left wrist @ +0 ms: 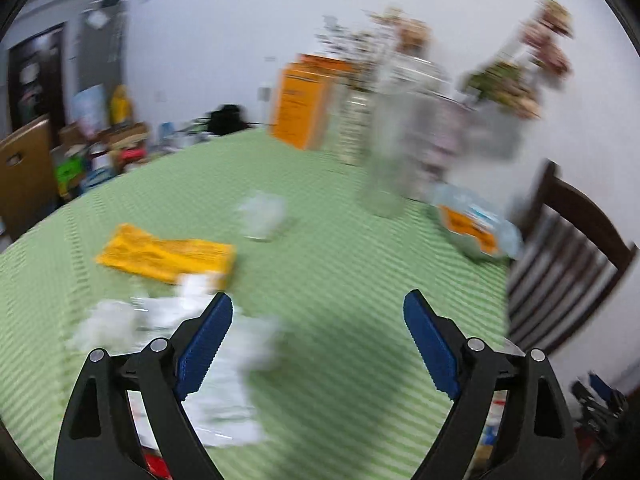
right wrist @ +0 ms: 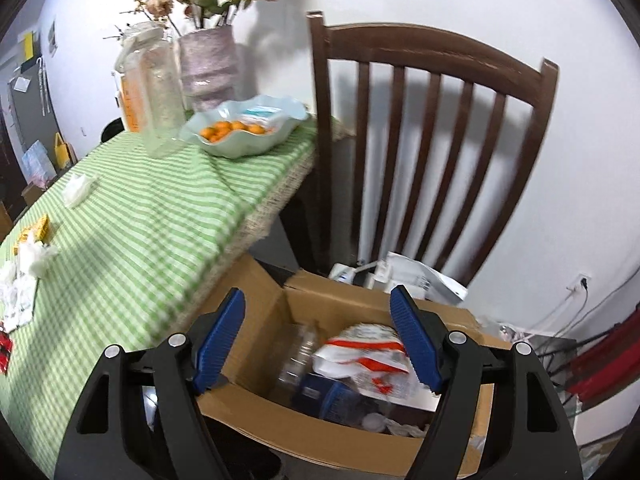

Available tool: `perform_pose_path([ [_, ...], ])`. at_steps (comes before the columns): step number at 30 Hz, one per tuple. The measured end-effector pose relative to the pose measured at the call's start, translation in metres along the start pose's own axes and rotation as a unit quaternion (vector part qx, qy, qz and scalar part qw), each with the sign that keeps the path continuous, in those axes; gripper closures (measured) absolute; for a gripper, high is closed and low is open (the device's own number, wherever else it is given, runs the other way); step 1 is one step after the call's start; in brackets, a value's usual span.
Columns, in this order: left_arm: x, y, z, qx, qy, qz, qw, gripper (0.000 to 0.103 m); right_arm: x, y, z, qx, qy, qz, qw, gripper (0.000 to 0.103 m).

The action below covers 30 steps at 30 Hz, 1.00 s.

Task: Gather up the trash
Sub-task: 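Withdraw both tools from the box back over the table, then grasp the clear plastic glove with the left tool while the right tool grasps a clear plastic bag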

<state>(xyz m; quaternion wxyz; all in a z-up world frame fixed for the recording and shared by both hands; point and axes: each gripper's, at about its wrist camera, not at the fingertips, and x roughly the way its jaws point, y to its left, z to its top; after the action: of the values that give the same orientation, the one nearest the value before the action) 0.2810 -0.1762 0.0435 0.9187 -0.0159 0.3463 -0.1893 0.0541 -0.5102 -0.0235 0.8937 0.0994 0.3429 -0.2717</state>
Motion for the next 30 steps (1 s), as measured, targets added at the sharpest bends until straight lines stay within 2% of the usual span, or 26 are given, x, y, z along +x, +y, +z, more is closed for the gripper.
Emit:
perform_pose_path([
  [4, 0.007, 0.056, 0.007, -0.025, 0.001, 0.032, 0.9992, 0.011, -0.002, 0.031, 0.009, -0.019, -0.009, 0.019, 1.0, 0.031],
  [7, 0.024, 0.105, 0.008, -0.066, 0.04, 0.034, 0.9965, 0.011, -0.003, 0.062, 0.017, -0.05, -0.012, 0.035, 0.998, 0.031],
  [10, 0.04, 0.15, 0.002, -0.097, 0.058, 0.055, 0.992, 0.011, -0.003, 0.09, 0.022, -0.079, -0.013, 0.05, 0.996, 0.031],
  [14, 0.065, 0.187, -0.013, -0.128, 0.106, 0.057, 0.9845, 0.012, 0.002, 0.13, 0.023, -0.114, -0.006, 0.067, 0.991, 0.031],
  [16, 0.074, 0.194, -0.018, -0.127, 0.118, 0.064, 0.9828, 0.012, 0.003, 0.152, 0.023, -0.133, -0.006, 0.081, 0.988, 0.031],
  [18, 0.077, 0.196, -0.02, -0.117, 0.113, 0.073, 0.984, 0.016, 0.005, 0.178, 0.025, -0.151, -0.006, 0.097, 0.984, 0.031],
  [19, 0.08, 0.198, -0.021, -0.117, 0.112, 0.071, 0.9842, 0.019, 0.006, 0.187, 0.024, -0.157, -0.006, 0.105, 0.982, 0.031],
  [21, 0.091, 0.202, -0.027, -0.121, 0.138, 0.06, 0.9812, 0.033, 0.012, 0.214, 0.027, -0.168, 0.0, 0.124, 0.978, 0.031],
  [23, 0.097, 0.203, -0.032, -0.119, 0.156, 0.061, 0.9787, 0.053, 0.016, 0.239, 0.029, -0.181, 0.005, 0.147, 0.972, 0.031],
  [24, 0.096, 0.205, -0.033, -0.118, 0.152, 0.064, 0.9793, 0.059, 0.018, 0.25, 0.031, -0.188, 0.007, 0.155, 0.97, 0.031],
  [26, 0.091, 0.216, -0.032, -0.149, 0.158, 0.042, 0.9753, 0.079, 0.021, 0.283, 0.032, -0.209, 0.011, 0.178, 0.961, 0.031],
  [27, 0.086, 0.223, -0.03, -0.17, 0.152, 0.027, 0.9732, 0.082, 0.024, 0.302, 0.032, -0.222, 0.013, 0.191, 0.956, 0.031],
  [30, 0.06, 0.241, -0.019, -0.197, 0.111, 0.02, 0.9739, 0.088, 0.033, 0.338, 0.03, -0.241, 0.024, 0.215, 0.946, 0.031],
])
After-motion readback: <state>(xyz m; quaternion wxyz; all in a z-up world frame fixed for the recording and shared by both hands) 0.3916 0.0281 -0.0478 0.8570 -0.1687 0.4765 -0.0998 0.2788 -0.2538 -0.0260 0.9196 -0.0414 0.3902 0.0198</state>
